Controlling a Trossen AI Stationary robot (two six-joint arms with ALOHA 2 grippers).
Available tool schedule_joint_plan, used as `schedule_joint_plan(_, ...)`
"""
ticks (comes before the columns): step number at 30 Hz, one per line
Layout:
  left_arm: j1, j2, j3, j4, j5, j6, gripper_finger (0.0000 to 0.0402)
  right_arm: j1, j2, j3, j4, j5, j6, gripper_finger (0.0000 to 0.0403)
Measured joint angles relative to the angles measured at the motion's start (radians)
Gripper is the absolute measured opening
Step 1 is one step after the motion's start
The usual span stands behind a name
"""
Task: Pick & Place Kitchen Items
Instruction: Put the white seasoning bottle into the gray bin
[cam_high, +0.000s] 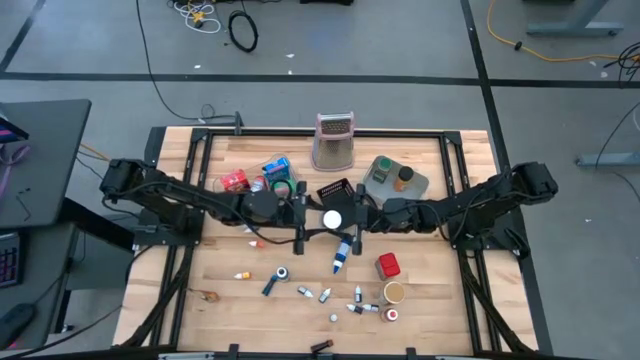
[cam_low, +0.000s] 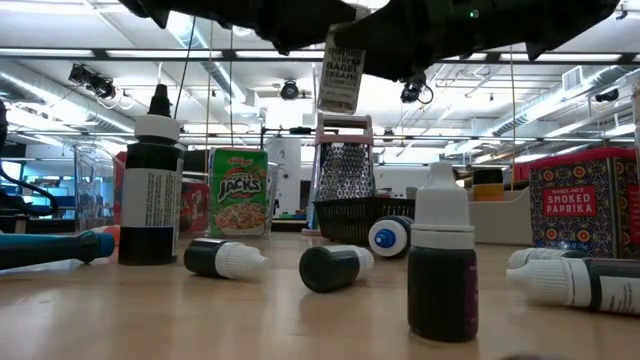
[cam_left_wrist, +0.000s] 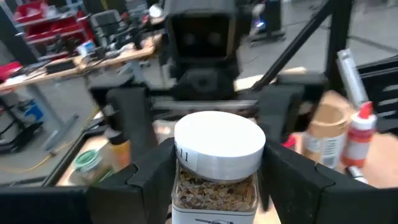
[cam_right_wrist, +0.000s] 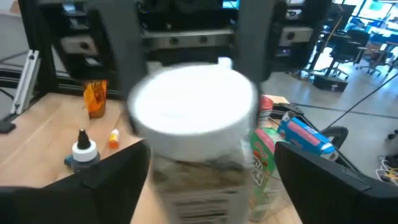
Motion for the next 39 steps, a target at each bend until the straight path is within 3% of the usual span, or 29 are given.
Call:
schedule_joint_plan(5, -0.004, 0.0, 0.0, 0.036, 0.016, 0.002, 0.0217, 0.0, 0.0, 0.0, 0.012, 0.027, -0.012, 0.0373)
schedule_joint_plan(10, -0.003, 0.0, 0.0, 0.032, 0.015, -0.001, 0.0225, 0.0, 0.0, 0.0, 0.039, -0.017, -0.006, 0.0362)
schedule_joint_plan(19, -0.003, 0.0, 0.0, 0.04, 0.014, -0.01, 0.0224, 0.0, 0.0, 0.0, 0.037, -0.076, 0.0, 0.0285)
schedule_joint_plan(28, -0.003, 0.0, 0.0, 0.001, 0.003, -0.001, 0.0251, 0.001, -0.003, -0.001, 0.013, -0.012, -0.004, 0.0206)
schedule_joint_plan(37, -0.043, -0.034, -0.001, -0.004, -0.199, 0.113, 0.0265, 0.0, -0.138, -0.001, -0.17, 0.008, 0.054, 0.023)
schedule_joint_plan(39, -0.064, -0.058, -0.002, -0.017, -0.256, 0.14, 0.0265, 0.002, -0.194, -0.001, -0.24, 0.063, 0.069, 0.0225)
